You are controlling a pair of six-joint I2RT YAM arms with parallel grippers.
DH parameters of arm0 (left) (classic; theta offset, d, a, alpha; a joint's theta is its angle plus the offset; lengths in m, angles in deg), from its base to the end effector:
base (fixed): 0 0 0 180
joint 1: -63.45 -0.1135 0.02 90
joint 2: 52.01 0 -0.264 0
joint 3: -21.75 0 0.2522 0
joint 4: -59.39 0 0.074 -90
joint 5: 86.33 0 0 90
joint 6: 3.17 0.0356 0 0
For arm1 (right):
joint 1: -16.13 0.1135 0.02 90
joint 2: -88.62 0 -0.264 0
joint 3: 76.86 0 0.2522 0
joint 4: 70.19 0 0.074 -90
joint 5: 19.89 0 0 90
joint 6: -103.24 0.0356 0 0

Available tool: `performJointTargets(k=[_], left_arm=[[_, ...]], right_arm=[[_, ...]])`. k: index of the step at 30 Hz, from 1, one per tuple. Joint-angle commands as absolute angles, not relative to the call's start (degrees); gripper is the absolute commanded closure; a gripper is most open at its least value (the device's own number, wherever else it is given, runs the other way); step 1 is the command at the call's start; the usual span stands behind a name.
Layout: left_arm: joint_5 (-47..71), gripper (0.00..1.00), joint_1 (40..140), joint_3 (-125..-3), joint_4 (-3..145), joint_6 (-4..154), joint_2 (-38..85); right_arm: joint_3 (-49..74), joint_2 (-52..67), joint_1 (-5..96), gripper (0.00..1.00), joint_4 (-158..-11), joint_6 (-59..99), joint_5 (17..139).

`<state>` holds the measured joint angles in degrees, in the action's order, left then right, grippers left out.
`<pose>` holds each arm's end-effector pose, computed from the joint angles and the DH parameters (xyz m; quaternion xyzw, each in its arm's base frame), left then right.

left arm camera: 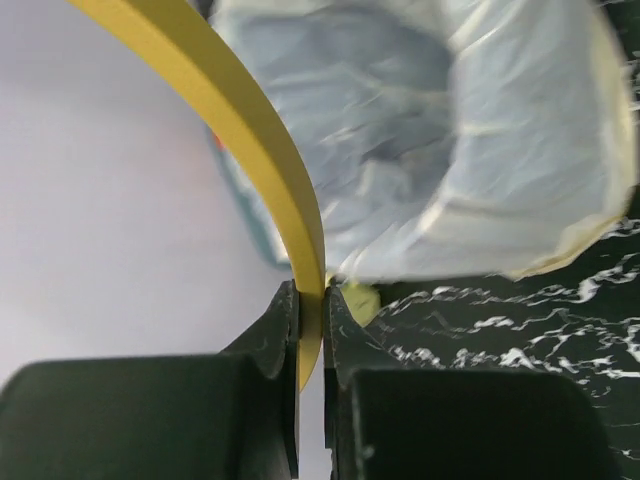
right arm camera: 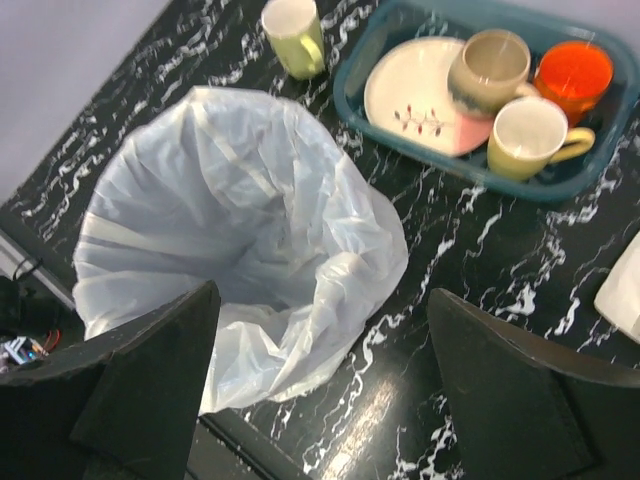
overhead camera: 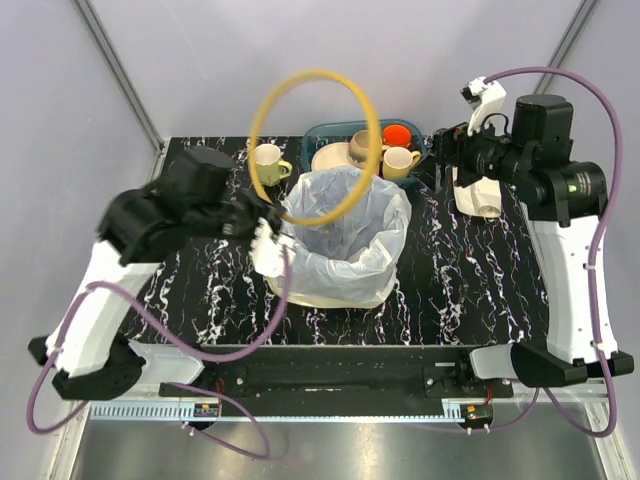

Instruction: Put the trash bags into the trash bin

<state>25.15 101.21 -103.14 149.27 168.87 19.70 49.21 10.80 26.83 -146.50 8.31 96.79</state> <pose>0.1297 -0.1170 0.5020 0.8016 0.3681 0.0118 0.4710 0.2187 0.0576 0.5099 -0.2311 0.8104 0.2228 0.4901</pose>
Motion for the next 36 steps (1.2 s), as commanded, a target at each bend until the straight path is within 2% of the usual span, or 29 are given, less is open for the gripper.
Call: performJointTargets(k=[1, 5, 9, 13, 16, 17, 19, 23, 24, 25, 27, 28, 30, 34, 36], left_arm=[[13.0, 1.00, 111.9, -98.4, 161.8, 168.1, 23.1], [4.3, 1.00, 118.1, -94.8, 161.8, 168.9, 24.5], [2.5, 1.00, 120.4, -97.1, 161.8, 167.6, 26.2], [0.1, 1.00, 122.4, -98.0, 161.8, 166.8, 27.3], [-0.5, 1.00, 122.9, -98.6, 161.8, 166.7, 27.2], [-0.6, 1.00, 123.3, -98.7, 161.8, 166.6, 27.0], [-1.2, 1.00, 123.6, -98.7, 161.8, 166.5, 26.9], [-1.2, 1.00, 123.7, -98.8, 161.9, 166.6, 26.7], [-1.0, 1.00, 123.7, -98.9, 161.8, 166.6, 26.7], [-1.1, 1.00, 123.8, -99.0, 161.7, 166.5, 26.6], [-0.7, 1.00, 123.8, -99.1, 161.7, 166.4, 26.5], [-0.7, 1.00, 123.8, -99.1, 161.7, 166.5, 26.4], [-0.8, 1.00, 123.7, -99.1, 161.7, 166.3, 26.4], [-0.5, 1.00, 123.8, -99.5, 161.7, 166.3, 26.1], [-0.7, 1.00, 123.8, -99.3, 161.7, 166.4, 26.1]], right_arm=[[56.0, 13.2, 26.8, 0.08, -143.2, 9.2, 98.0], [65.5, 8.9, 27.1, 0.10, -146.6, 8.0, 94.8], [76.4, 3.4, 32.3, 0.13, -152.9, 3.8, 85.6], [78.4, 0.9, 45.7, 0.15, -154.7, -0.6, 70.2], [77.8, -1.0, 48.1, 0.20, -156.0, -3.6, 64.2], [78.0, -2.1, 48.6, 0.23, -156.3, -4.2, 62.7], [78.8, -2.8, 49.3, 0.36, -156.6, -4.9, 61.2], [79.0, -4.0, 50.1, 0.51, -156.9, -5.6, 60.3], [78.6, -4.0, 50.3, 0.56, -156.9, -5.7, 60.4], [78.5, -4.1, 50.6, 0.66, -156.8, -6.1, 60.2], [78.8, -4.4, 51.0, 0.69, -157.3, -6.3, 60.6], [79.1, -4.6, 51.3, 0.64, -158.2, -6.4, 60.9], [79.5, -5.3, 51.8, 0.62, -159.1, -6.4, 60.9], [78.1, -5.3, 52.3, 0.71, -159.0, -7.6, 59.6], [77.6, -5.2, 52.4, 0.80, -158.8, -7.9, 59.1]])
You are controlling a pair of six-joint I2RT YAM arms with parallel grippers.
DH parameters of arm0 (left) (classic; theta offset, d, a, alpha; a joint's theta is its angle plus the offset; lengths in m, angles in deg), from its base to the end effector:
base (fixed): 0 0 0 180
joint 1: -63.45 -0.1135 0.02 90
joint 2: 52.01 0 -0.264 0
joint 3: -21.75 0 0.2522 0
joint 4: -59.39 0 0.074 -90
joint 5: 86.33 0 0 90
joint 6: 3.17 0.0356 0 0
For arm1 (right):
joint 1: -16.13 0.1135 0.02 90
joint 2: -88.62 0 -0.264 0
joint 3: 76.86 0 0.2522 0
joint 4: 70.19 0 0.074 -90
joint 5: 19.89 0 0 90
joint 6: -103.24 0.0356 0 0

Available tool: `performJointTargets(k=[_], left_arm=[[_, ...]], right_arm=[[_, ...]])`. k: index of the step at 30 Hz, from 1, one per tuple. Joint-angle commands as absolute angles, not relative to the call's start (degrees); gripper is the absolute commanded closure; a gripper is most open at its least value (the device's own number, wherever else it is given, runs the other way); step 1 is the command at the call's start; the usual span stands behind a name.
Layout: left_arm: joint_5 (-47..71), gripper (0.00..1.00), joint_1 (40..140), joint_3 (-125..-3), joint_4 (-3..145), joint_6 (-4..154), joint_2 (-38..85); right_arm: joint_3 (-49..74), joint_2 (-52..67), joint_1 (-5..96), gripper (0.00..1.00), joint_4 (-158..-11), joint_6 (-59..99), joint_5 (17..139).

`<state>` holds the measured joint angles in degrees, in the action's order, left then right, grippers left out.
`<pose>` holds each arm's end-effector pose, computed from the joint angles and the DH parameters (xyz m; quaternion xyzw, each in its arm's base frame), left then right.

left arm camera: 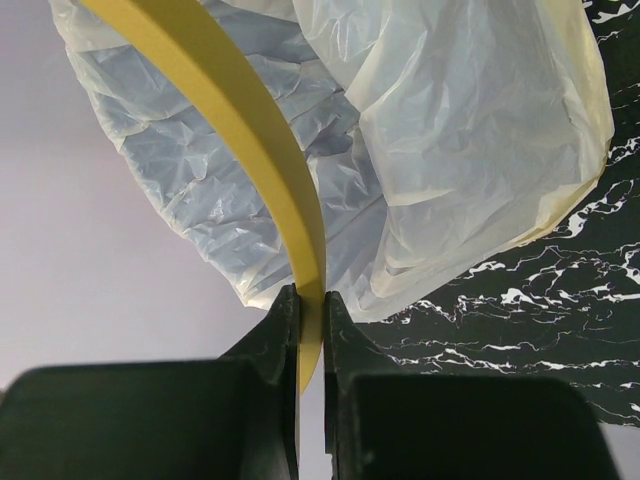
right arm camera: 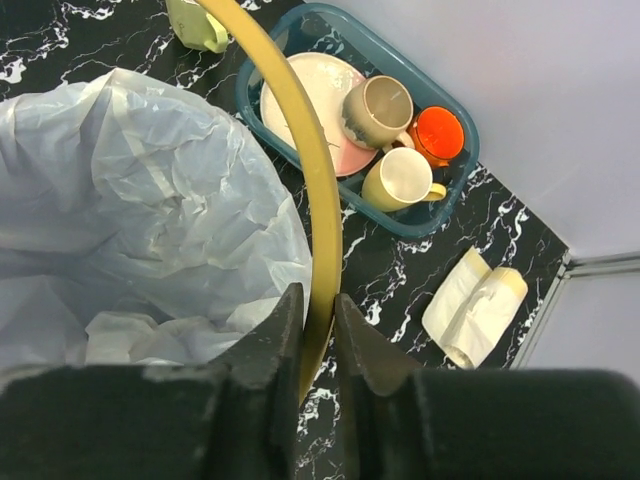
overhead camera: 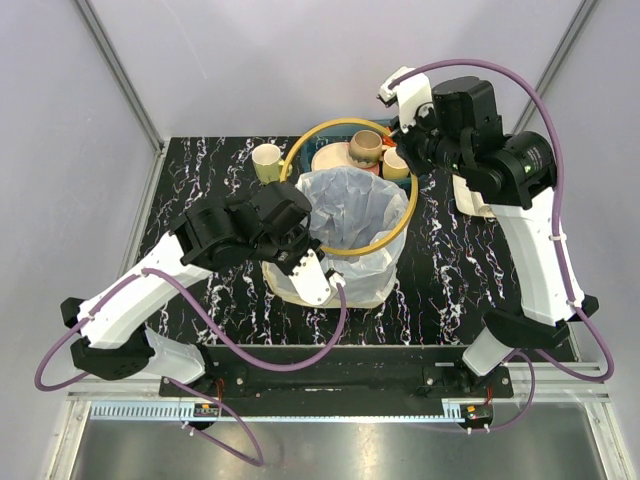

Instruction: Put the trash bags into the trash bin

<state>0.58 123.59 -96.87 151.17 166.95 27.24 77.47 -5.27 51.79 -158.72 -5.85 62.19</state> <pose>0.1174 -0.2007 0.4460 0.8870 0.3298 0.0810 0.3128 0.2131 0.1468 0.5448 -0.3618 0.7761 0.0153 0.5163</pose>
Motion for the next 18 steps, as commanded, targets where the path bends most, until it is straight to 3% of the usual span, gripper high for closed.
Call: performJointTargets(k=[1, 3, 4, 9, 13, 18], left_arm=[[-0.7, 1.00, 123.7, -99.2, 161.7, 166.4, 26.0], [-0.3, 1.00, 123.7, -99.2, 161.7, 166.2, 25.8], [0.2, 1.00, 123.8, -99.2, 161.4, 165.6, 25.6], [1.5, 0.46, 123.1, -98.5, 156.8, 161.9, 23.5], [11.2, 0.31, 118.0, -104.6, 153.8, 158.0, 21.7], [33.9, 0.25, 109.3, -107.1, 142.6, 147.4, 15.4]], right_arm=[[77.6, -5.2, 52.4, 0.83, -158.6, -7.9, 59.0], [77.5, -5.2, 52.3, 1.00, -158.0, -8.0, 57.7], [77.4, -5.2, 52.4, 1.00, -157.6, -7.9, 57.3], [77.0, -4.9, 52.4, 1.00, -156.3, -8.0, 55.6], [74.2, -4.5, 52.3, 1.00, -155.5, -8.4, 55.6], [72.7, -5.7, 48.8, 1.00, -155.7, -5.2, 61.5]])
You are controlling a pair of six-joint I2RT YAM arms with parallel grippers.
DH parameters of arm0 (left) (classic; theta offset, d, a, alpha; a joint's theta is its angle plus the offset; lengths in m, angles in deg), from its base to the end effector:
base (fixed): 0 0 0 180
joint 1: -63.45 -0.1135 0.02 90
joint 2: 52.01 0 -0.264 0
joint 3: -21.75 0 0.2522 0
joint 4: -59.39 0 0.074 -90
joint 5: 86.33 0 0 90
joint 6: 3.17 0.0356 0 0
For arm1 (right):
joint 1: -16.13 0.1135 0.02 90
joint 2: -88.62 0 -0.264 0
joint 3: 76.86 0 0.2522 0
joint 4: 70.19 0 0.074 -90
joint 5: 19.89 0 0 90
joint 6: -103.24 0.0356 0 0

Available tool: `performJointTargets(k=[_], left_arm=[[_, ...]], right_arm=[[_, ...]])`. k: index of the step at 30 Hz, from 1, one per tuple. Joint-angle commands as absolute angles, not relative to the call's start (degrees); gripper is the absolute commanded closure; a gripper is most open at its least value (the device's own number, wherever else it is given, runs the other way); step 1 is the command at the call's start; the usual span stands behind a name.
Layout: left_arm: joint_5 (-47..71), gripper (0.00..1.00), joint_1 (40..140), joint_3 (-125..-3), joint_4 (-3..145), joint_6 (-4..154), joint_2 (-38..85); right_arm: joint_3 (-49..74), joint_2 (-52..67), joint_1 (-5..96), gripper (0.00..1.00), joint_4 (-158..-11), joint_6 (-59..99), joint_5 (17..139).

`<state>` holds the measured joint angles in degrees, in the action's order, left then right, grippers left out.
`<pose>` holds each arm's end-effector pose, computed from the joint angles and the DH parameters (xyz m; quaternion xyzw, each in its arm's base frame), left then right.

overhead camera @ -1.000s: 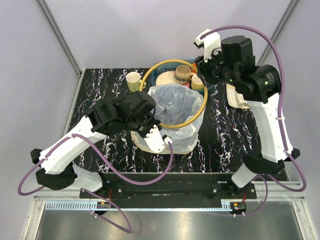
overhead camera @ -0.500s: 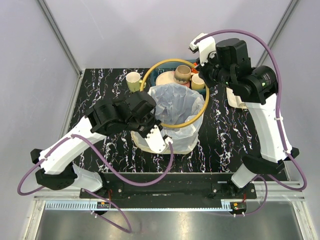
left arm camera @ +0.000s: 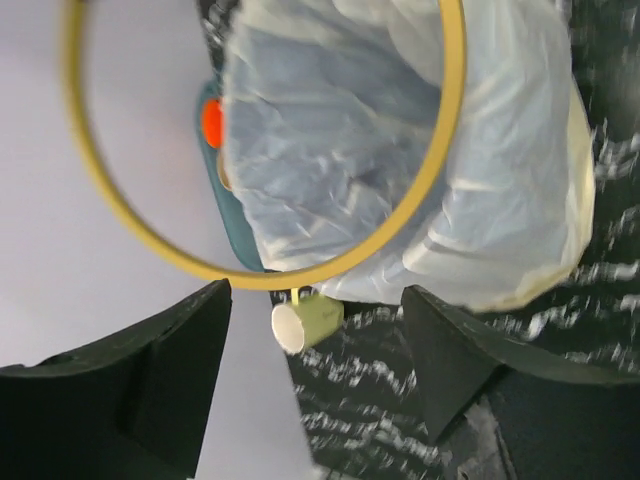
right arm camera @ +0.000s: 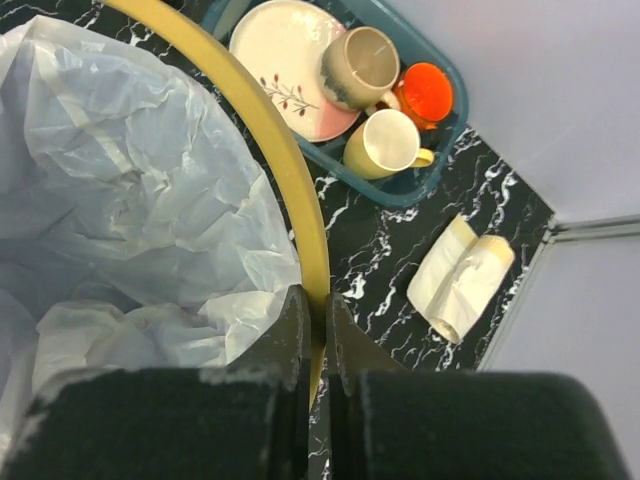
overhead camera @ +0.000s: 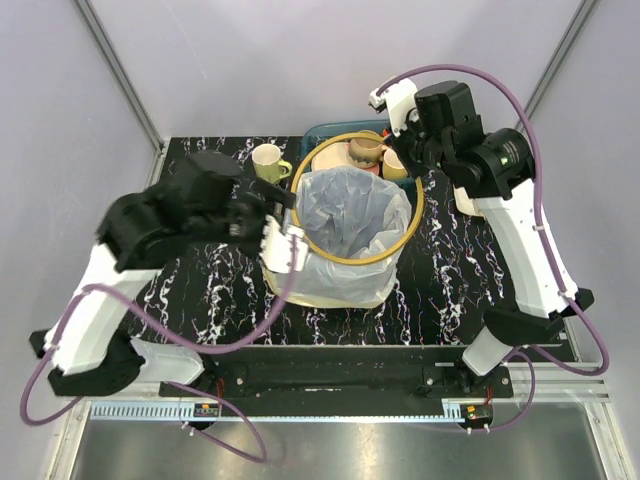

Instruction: Put the trash bags into the trash bin

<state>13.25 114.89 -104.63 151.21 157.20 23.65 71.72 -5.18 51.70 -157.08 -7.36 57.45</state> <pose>0.1179 -0.1573 0.4928 0.8095 0.4109 -0.0072 0.4193 0.2283 0.1536 0.5252 -0.3624 0.7925 -0.0330 0.4895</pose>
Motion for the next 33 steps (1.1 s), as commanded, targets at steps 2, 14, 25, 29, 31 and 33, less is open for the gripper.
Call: performJointTargets(k=[2, 14, 25, 29, 31, 33], left_arm=[[40.0, 0.21, 105.4, -98.3, 128.4, 136.8, 11.0], [45.4, 0.13, 87.1, -79.6, 106.5, 96.5, 3.0], [51.4, 0.08, 80.7, -74.8, 101.5, 87.6, 3.9], [51.6, 0.01, 80.1, -74.4, 101.5, 87.0, 4.9], [52.9, 0.01, 80.1, -74.3, 101.6, 84.8, 5.3], [54.4, 0.01, 79.9, -74.1, 101.6, 83.8, 5.8]], right_arm=[[77.3, -8.7, 47.2, 1.00, -157.9, -3.7, 64.5], [78.0, -14.8, 42.3, 1.00, -164.1, 2.0, 81.9], [61.0, -9.7, 41.0, 1.00, -156.3, -2.4, 81.4], [53.7, -6.6, 40.7, 1.00, -151.3, -3.2, 81.2], [52.0, -5.8, 40.4, 1.00, -149.8, -3.1, 80.7], [52.1, -5.8, 40.0, 1.00, -149.3, -2.8, 81.3]])
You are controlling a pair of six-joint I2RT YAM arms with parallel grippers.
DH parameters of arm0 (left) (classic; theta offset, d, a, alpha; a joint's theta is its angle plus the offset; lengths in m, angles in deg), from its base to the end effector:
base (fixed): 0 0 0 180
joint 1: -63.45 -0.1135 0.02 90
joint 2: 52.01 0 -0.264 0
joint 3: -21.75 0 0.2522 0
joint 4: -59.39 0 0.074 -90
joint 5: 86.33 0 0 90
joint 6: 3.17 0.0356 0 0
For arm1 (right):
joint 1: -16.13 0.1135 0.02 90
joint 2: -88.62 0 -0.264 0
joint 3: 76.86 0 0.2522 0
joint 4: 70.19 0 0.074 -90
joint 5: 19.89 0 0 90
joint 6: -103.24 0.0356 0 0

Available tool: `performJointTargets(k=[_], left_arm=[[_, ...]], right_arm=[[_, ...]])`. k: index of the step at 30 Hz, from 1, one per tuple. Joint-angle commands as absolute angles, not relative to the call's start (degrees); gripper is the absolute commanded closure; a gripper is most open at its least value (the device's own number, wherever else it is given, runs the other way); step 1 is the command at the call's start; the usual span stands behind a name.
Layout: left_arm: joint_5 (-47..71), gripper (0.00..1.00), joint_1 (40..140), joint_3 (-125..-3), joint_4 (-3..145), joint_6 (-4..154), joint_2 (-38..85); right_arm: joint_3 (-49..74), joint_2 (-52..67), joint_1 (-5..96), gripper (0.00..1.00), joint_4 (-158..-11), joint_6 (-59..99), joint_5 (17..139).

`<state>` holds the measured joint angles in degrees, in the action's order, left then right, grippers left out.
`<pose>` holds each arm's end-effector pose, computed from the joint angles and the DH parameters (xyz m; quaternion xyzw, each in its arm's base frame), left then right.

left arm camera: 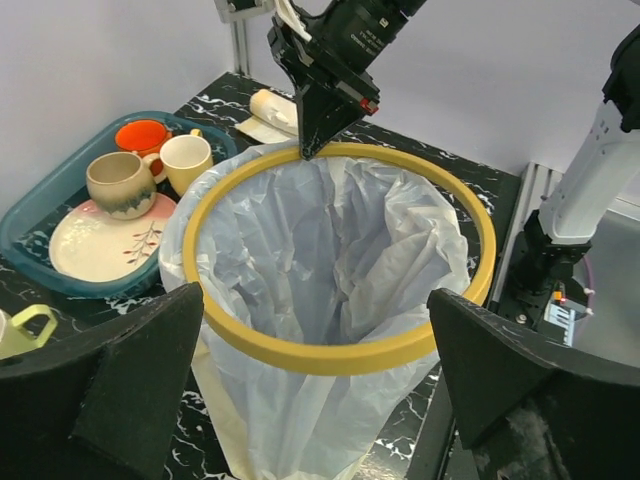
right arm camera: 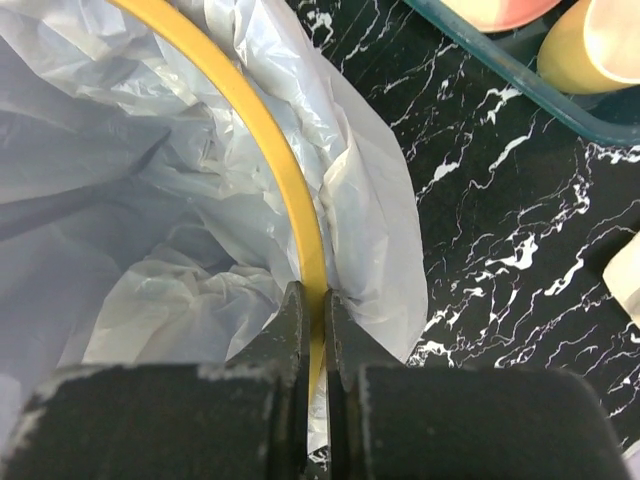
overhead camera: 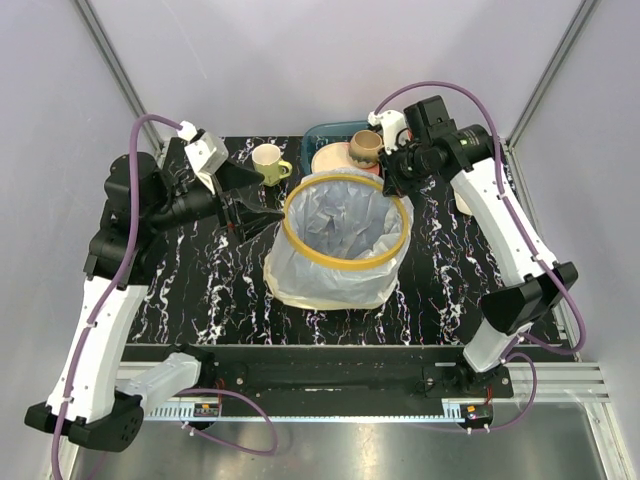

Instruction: Put the trash bags into the trash bin

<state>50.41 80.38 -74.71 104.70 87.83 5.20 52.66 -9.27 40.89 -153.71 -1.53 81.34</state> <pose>0.1553 -0.0744 0.4846 0.3684 0.6328 -0.3771 0.5671 0.3042 0.1479 0.4216 -0.3482 0.8745 0.1204 0.3156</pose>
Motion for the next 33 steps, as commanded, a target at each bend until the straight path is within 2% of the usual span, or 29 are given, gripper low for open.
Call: performJointTargets(k=[1, 9, 19, 33], left_arm=[[54.6, 0.01, 79.9, -74.1, 101.6, 83.7, 6.0], [54.8, 0.01, 79.7, -74.1, 100.8, 82.4, 6.6], [54.6, 0.01, 79.6, -74.1, 101.3, 82.0, 7.6], [54.6, 0.01, 79.4, -74.2, 102.0, 82.3, 8.6]], right_arm=[[52.7, -5.9, 39.7, 1.00, -149.3, -2.8, 81.4], [58.7, -6.0, 39.1, 1.00, -148.9, -3.2, 80.2], [54.5, -6.0, 39.1, 1.00, -147.9, -4.0, 79.9], [54.2, -6.7, 39.2, 0.93, -148.1, -1.7, 83.4]])
